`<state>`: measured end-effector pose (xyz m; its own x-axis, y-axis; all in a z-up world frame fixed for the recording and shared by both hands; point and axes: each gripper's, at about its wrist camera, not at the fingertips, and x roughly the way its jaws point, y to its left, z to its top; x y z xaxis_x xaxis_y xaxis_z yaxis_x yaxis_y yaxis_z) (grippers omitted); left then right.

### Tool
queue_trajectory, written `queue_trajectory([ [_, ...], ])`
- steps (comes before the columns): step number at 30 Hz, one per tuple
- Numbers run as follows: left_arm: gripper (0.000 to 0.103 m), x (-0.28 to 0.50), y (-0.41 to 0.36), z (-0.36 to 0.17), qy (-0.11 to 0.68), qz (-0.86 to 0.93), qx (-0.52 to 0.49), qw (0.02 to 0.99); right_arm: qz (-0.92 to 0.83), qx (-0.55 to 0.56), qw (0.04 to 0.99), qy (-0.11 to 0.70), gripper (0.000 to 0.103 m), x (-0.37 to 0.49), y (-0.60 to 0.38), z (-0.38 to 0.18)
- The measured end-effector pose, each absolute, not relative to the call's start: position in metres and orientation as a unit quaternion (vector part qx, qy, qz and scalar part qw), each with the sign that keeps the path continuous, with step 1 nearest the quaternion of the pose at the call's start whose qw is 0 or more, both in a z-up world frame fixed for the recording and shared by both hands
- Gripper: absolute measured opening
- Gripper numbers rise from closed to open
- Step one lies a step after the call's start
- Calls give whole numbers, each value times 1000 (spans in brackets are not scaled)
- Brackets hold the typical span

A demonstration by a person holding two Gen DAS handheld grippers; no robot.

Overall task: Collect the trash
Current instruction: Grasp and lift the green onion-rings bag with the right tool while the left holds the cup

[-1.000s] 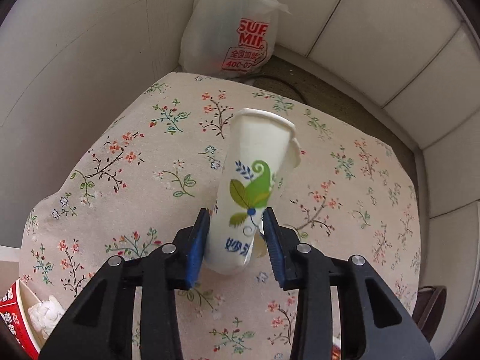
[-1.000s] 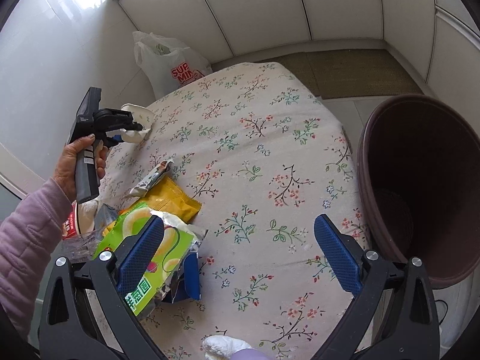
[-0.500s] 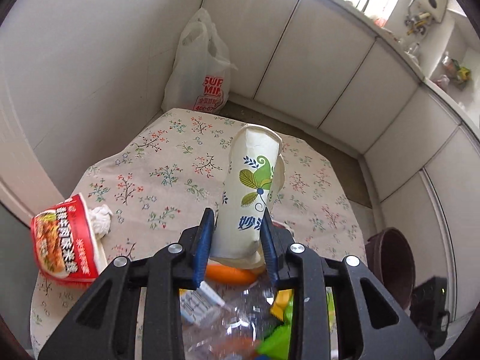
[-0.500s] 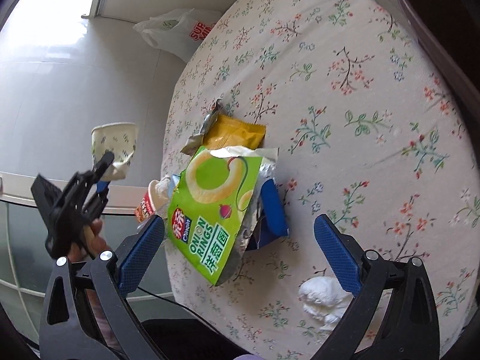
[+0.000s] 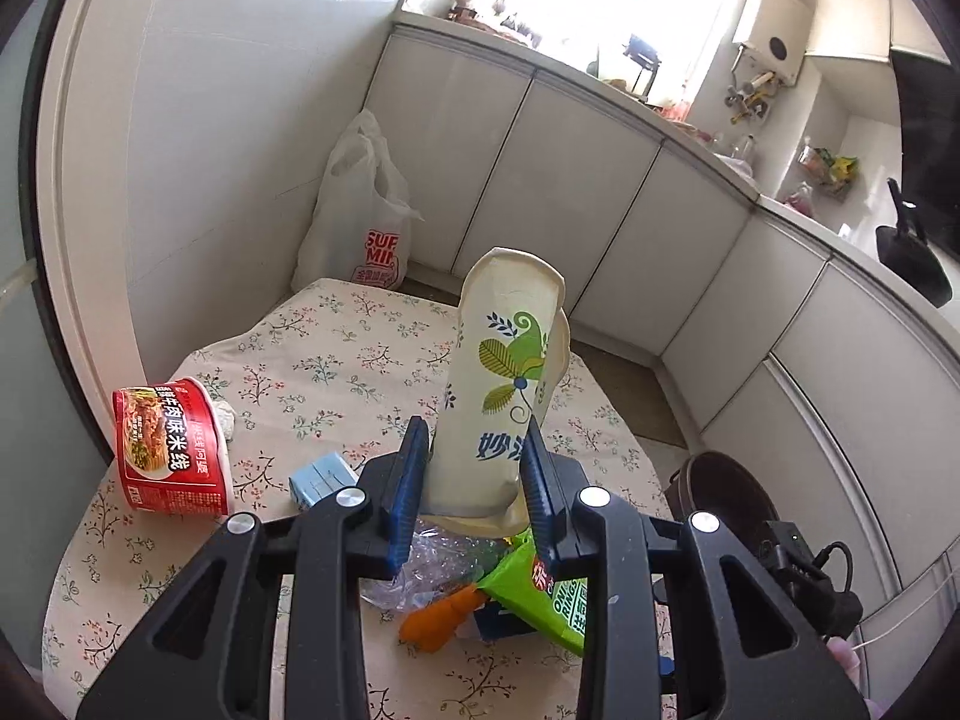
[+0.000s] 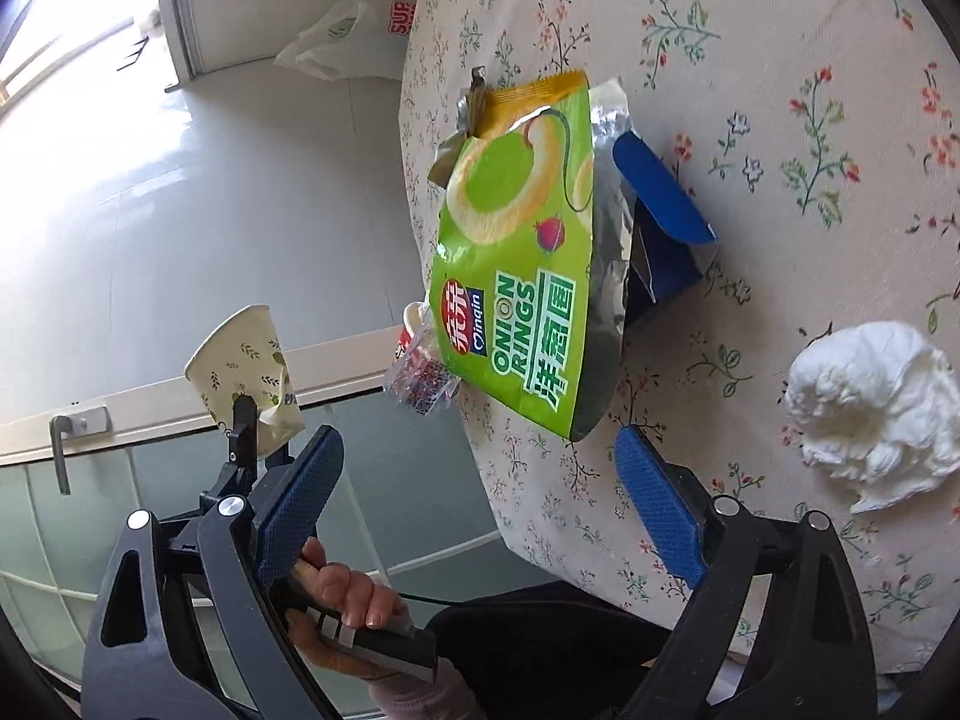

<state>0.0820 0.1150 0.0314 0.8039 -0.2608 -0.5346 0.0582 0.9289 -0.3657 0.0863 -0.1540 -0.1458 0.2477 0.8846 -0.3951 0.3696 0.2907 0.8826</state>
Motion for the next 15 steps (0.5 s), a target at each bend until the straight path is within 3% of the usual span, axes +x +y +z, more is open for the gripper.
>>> queue_trajectory([
  [3, 31, 82, 115, 27, 310, -91, -176, 930, 205, 563, 570, 563, 83, 90, -152, -158],
  [7, 31, 82, 116, 21, 318, -91, -176, 927, 172, 587, 557, 562, 68, 94, -160, -183],
  [11, 31, 87, 119, 15, 328, -90, -185, 922, 189, 578, 561, 562, 65, 96, -154, -182],
  [14, 31, 91, 121, 11, 334, -89, -198, 917, 208, 557, 580, 557, 48, 99, -148, -173],
  [15, 31, 92, 121, 10, 333, -89, -200, 917, 210, 548, 589, 555, 35, 100, -147, -171],
])
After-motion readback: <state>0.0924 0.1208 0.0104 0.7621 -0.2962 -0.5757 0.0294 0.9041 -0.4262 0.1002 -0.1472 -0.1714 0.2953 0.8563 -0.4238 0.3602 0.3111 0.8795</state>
